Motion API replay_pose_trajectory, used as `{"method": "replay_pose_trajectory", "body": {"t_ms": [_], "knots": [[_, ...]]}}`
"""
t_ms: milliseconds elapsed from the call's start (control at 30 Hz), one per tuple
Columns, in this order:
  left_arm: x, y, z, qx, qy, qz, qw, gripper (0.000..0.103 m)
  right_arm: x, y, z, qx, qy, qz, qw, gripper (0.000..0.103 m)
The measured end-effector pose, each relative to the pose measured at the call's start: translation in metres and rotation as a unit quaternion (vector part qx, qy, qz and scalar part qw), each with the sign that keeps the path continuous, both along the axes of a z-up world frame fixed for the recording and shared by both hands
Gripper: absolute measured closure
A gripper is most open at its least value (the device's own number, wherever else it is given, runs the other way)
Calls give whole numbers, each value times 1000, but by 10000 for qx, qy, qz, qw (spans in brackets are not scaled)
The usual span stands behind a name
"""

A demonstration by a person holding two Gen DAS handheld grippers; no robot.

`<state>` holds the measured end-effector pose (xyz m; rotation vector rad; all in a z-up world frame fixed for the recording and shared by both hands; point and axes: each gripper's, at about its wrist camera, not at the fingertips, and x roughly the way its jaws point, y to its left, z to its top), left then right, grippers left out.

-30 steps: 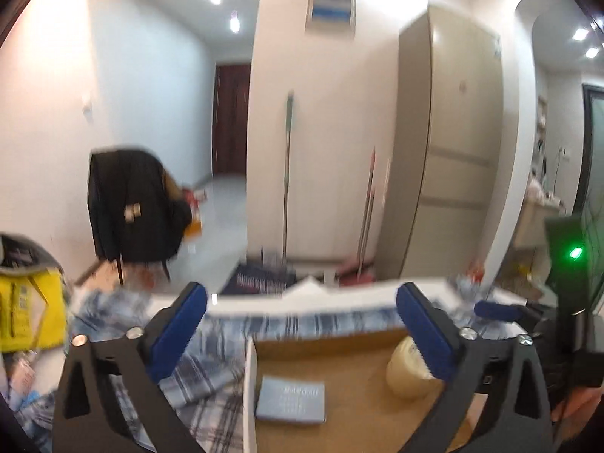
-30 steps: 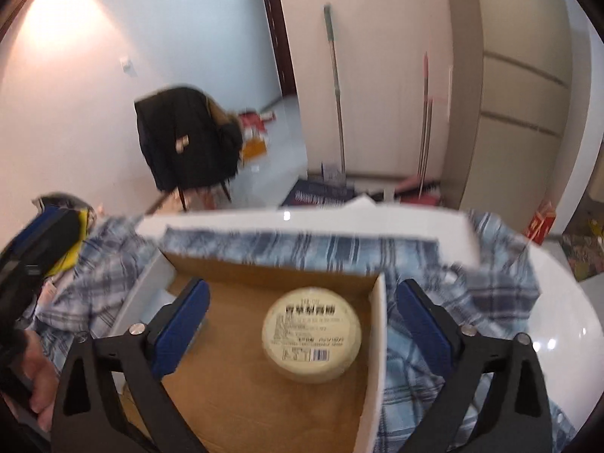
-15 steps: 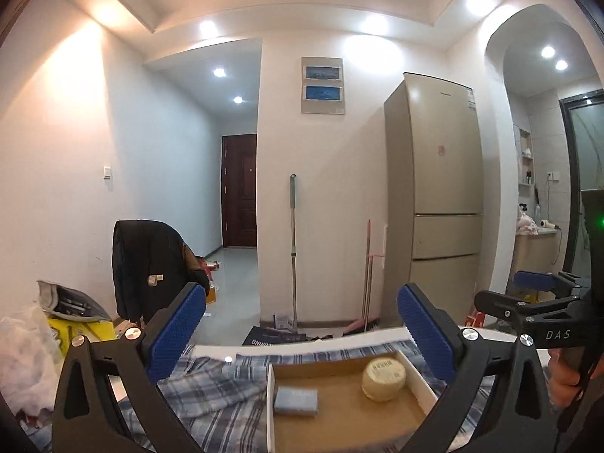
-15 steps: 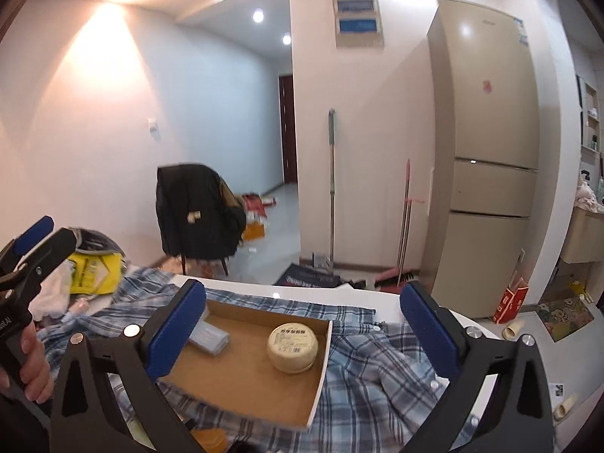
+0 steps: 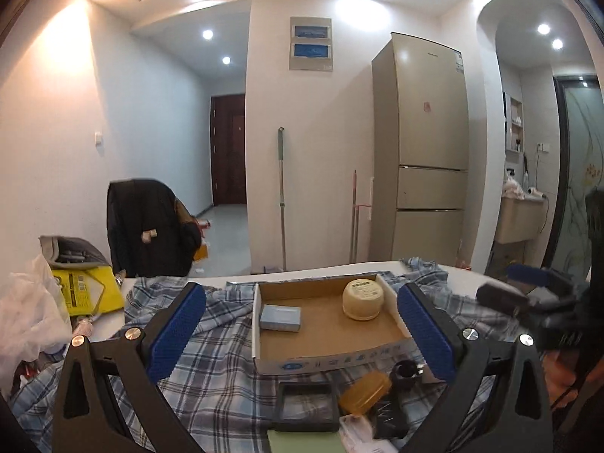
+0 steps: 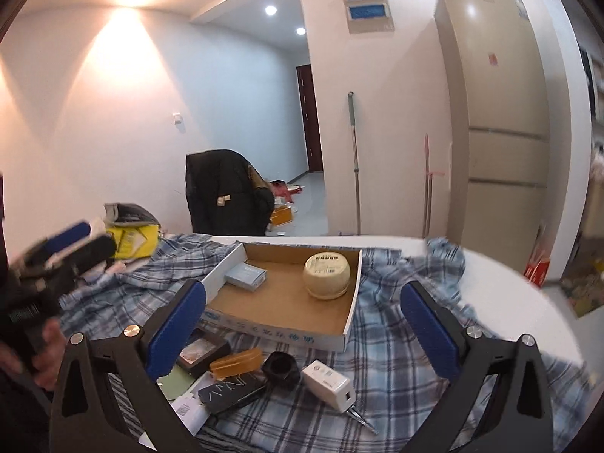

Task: Organize rigid objects
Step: 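Grasp the black square frame with the left tool while the right tool grasps the small white box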

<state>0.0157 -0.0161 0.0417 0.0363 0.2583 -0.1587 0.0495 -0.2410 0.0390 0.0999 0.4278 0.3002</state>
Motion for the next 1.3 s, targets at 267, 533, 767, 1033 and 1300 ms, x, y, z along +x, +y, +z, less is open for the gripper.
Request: {"method": "replay_pose_trajectory", "body": {"t_ms": [267,533,767,1033,1300], "knots": [[-5,8,-32,8,-725,331,9968,0,12,-14,-27,-36,-126,-231,9996,0],[48,8,-60,55,1066,13,9943,0,19,-7,-39,-478,14,-75,9988,0],[90,8,-109,9,2791,-65,9603,0,20,1,-44,-683,146,103,9975,0],[98,6,-127,-101,3219,-389,9459,4,24,2,-48,-775,312,34,9965,0],[101,-2,-134,25,3366,-521,9402,17,24,4,-48,-851,349,86,9957,0]]}}
